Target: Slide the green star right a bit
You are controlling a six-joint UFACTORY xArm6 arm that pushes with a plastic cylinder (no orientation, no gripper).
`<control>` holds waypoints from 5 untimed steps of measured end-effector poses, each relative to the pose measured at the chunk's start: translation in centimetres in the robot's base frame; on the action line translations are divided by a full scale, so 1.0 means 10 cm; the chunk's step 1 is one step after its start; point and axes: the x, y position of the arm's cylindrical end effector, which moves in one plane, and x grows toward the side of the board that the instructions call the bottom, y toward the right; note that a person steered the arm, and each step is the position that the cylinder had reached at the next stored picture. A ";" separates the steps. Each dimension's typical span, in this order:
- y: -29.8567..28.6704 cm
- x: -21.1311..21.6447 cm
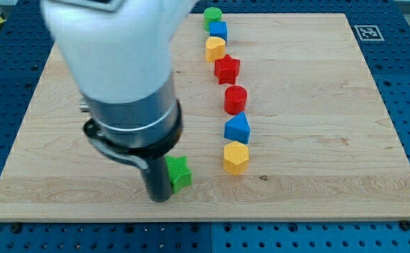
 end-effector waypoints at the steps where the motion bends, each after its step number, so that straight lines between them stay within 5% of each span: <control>1: -0.18 -0.12; 5: 0.17 -0.20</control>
